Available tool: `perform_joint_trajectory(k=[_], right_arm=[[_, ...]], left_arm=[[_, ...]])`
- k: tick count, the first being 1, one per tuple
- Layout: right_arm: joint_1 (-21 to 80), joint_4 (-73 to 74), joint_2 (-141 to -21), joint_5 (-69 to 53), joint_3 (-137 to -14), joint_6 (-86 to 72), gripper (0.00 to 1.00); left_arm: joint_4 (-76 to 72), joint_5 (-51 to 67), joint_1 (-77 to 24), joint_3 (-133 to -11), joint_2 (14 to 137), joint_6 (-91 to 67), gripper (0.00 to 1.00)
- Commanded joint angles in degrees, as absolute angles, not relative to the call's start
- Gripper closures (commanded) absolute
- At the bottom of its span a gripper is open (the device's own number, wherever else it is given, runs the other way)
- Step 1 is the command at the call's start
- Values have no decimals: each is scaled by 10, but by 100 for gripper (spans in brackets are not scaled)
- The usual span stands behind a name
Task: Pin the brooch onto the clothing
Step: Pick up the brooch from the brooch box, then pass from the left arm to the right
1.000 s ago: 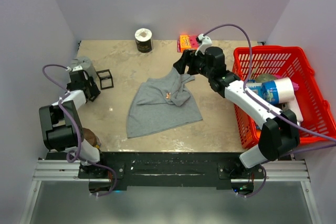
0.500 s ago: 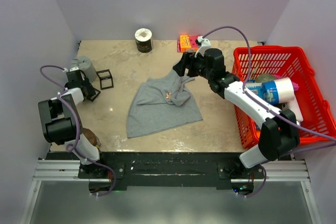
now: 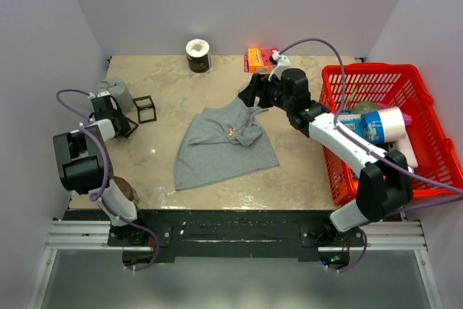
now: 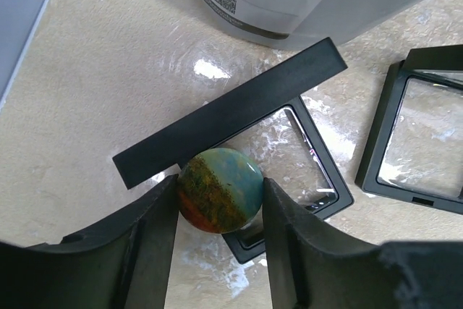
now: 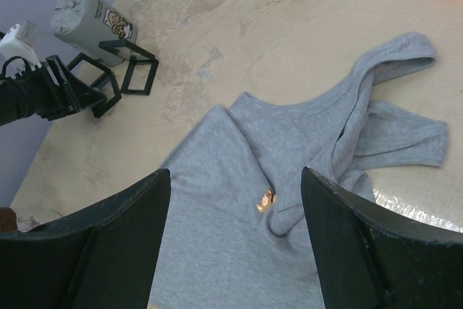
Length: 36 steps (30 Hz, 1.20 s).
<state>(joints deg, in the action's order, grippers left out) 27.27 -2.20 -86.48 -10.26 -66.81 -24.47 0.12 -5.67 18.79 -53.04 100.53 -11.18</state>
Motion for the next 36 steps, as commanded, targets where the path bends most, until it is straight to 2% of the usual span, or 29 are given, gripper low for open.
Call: perform_joint_trajectory(k=[1,3,11,16,21,25,30,36], right_arm=[[272,-46,-842,-117,-666,-250,24],[272,-47,-844,-119,-666,-252,24],[271,-40,-829,-122,-667,-253,25],[272,-24,-814,-133,-663,-250,25],[272,-23,-806,-163,-637,-255,25],[272,-38,-813,-203,-618,-269,26],[279,-89,-838,-295,-588,-309,27],[301,-127,-878,-342,-588,-340,28]], left_arm=[[-13,-52,194,-540,1012,-105,61],[-13,-49,194,-538,1008,-105,65],[-15,-9,171,-491,912,-111,69],[-3,-20,94,-460,829,-96,70],[-23,26,43,-427,761,-91,71],[-50,49,-57,-410,737,-58,71],[-94,123,-133,-392,724,-24,72],[-138,280,-197,-388,725,13,73]])
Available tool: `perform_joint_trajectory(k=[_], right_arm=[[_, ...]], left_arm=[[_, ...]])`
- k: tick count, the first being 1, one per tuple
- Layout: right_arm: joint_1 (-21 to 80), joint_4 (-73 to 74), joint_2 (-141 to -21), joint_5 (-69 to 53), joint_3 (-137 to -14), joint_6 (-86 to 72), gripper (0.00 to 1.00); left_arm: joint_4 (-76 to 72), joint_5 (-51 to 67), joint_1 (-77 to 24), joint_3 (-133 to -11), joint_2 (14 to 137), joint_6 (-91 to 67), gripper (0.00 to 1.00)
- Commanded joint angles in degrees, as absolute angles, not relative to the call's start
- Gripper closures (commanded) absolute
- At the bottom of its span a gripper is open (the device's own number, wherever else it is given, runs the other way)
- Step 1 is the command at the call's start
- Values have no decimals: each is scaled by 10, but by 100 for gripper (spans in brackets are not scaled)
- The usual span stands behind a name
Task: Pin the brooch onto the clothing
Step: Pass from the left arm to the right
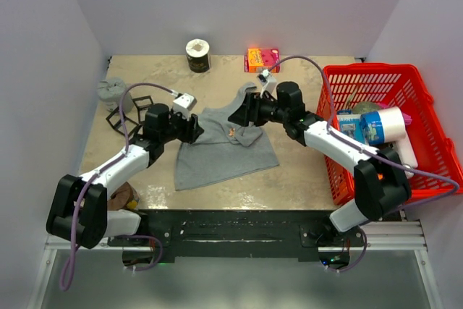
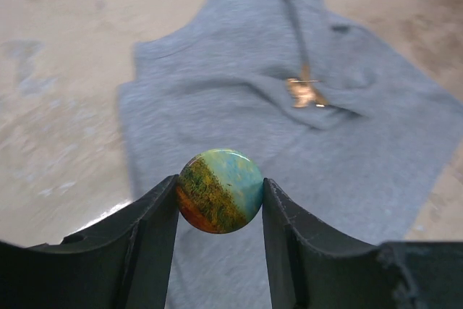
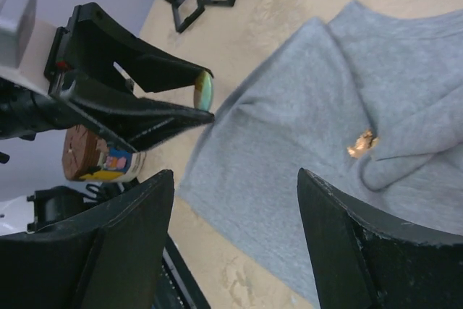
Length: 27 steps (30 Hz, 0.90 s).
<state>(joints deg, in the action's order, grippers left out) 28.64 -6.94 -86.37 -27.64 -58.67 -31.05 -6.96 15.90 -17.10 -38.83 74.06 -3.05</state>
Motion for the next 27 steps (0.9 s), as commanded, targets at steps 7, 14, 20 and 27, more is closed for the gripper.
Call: perform_joint_trajectory(k=[7,14,20,27], right_arm=[[326,-160,-933,-368,-600,-361,30],[337,-169,-952,-377,-608,-370,34],[345,-190,-959,-386,-609,-384,41],[352,-199,-964,-394,-607,-392,66]], left_arm=[[-149,373,-217,-396,729,11,73],[-148,393,-221,-398,718,12,73],[-148,398,-222,-399,708,11,73],[-153,402,-222,-398,700,7,73]])
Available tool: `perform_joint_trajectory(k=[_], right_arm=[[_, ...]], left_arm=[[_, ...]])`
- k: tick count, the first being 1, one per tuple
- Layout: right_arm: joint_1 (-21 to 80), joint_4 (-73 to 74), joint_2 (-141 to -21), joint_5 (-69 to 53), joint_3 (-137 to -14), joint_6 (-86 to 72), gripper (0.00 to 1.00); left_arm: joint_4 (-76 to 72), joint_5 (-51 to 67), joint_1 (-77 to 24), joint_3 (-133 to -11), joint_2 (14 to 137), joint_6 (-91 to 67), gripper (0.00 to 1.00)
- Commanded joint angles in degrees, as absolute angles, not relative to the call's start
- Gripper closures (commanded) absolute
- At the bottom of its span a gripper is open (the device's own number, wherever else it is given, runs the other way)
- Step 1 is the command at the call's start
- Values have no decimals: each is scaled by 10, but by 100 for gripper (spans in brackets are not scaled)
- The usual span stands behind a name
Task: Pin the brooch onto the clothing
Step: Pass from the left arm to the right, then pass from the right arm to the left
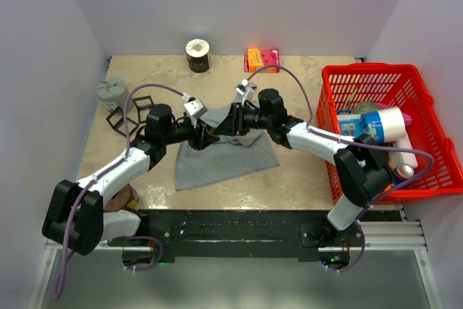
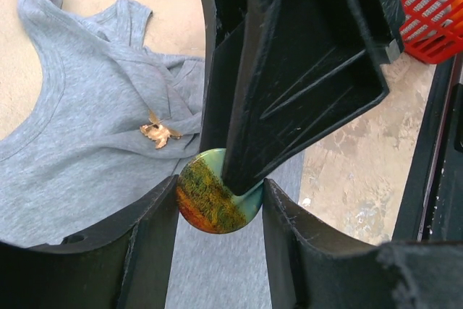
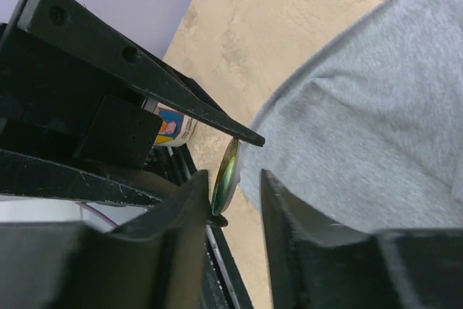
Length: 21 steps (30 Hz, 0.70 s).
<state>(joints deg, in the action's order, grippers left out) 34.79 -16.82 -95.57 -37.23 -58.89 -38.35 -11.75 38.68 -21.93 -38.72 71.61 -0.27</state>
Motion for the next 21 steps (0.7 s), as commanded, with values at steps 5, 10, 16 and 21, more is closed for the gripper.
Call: perform_joint_trajectory(k=[5,10,16,21], right_arm=[[353,-232,-950,-398,-592,-403,100],[346,-276,-927,-403,-571,-408,100],[341,-294,-904,-419,-551,-386,100],[341,-303,-880,-424,-542,-374,100]], left_arm=[[-159,389,-221,-403,700,-36,36],[-177,423,-206,-417,701,-102,23],[-359,563,-136,-385,714,-274,21],[-396,631,-130,-388,753,-329,36]])
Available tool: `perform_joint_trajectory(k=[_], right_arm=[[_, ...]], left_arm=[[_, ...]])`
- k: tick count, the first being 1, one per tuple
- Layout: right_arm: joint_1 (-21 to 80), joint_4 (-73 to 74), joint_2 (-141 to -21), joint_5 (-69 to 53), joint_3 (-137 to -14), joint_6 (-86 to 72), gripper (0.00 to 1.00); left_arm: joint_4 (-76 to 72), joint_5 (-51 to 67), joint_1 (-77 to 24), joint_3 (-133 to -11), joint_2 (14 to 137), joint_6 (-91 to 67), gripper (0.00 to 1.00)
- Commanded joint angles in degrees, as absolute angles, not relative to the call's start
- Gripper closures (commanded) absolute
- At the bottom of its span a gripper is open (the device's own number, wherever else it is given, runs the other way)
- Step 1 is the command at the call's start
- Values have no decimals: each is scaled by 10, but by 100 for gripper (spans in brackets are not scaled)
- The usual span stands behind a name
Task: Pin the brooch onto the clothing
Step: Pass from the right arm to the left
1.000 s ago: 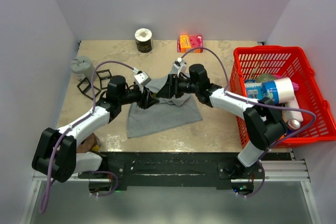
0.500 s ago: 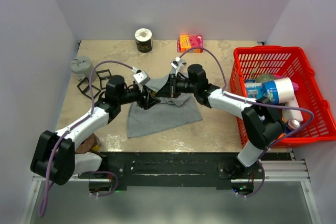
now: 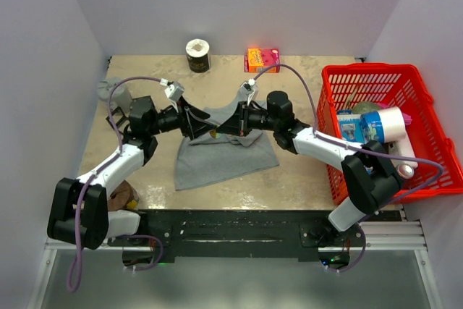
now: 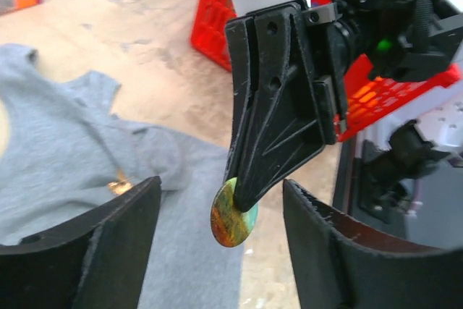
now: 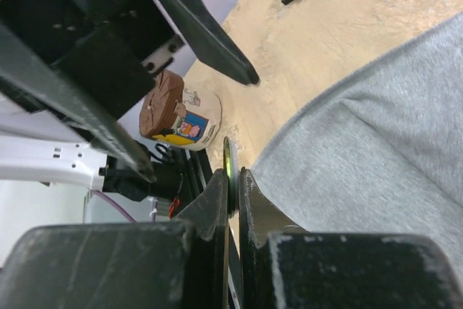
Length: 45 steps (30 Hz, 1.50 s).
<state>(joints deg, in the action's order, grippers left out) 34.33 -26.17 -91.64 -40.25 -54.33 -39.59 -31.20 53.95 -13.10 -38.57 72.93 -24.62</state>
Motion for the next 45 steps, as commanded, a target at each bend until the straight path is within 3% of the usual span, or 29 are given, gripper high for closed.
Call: perform_joint_trajectory(k=[1,5,13,19,25,32,33,36,37,38,41,45], right_arm=[[342,-301,-878,-424,-542,-372,100],[342,-300,-873,-422,-543,-368,100],[340,-304,-861,-419,-543,-367,100],[335,-291,-855,-420,-545,-357,100],[334,-286,-855,-420,-545,-352,100],[334,-260,-854,-411,-551,-338,100],[334,-254,-849,-405,-552,-336,100],[334,-223,-836,-386,-556,-323,74],[334,-215,-823,-380,-556,-318,53],[334,-200,-814,-373,-555,-316,46],[333,-149,-781,-325,-556,-322,38],[335,-75,-738,-221,-556,-394,37]], left_arm=[[-424,635,-130,-382,755,-339,38],[-420,651,-130,-385,761,-341,40],[-420,668,-132,-388,773,-345,56],[-410,661,-132,-390,779,-339,58],[-396,655,-132,-393,780,-331,67],[-376,647,-132,-396,781,-310,100],[-374,644,-132,-396,780,-308,100],[-361,634,-133,-395,773,-287,100],[-352,626,-134,-395,768,-276,100],[-342,603,-134,-396,763,-245,100],[-246,496,-165,-410,727,-108,100],[-130,296,-250,-420,670,32,100]])
